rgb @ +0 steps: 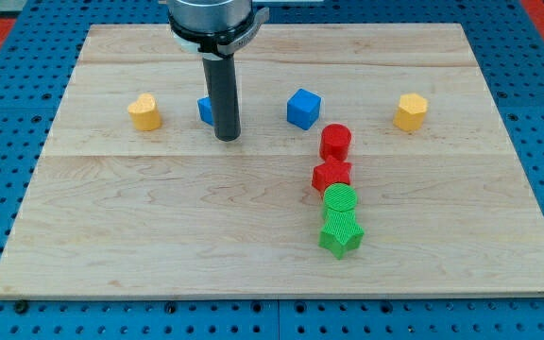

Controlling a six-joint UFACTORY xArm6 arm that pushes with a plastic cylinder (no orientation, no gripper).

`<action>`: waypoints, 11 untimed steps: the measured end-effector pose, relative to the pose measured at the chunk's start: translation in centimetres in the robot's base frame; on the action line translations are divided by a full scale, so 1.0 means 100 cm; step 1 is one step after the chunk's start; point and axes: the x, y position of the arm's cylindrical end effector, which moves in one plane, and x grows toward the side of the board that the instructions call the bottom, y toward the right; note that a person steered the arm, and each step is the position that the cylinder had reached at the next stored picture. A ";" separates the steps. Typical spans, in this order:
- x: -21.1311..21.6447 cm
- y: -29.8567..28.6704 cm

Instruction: Slightly move the green circle top right to the green star

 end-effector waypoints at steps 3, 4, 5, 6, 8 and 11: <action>0.064 0.051; 0.100 0.095; 0.100 0.115; 0.102 0.099; 0.087 0.085; 0.104 0.140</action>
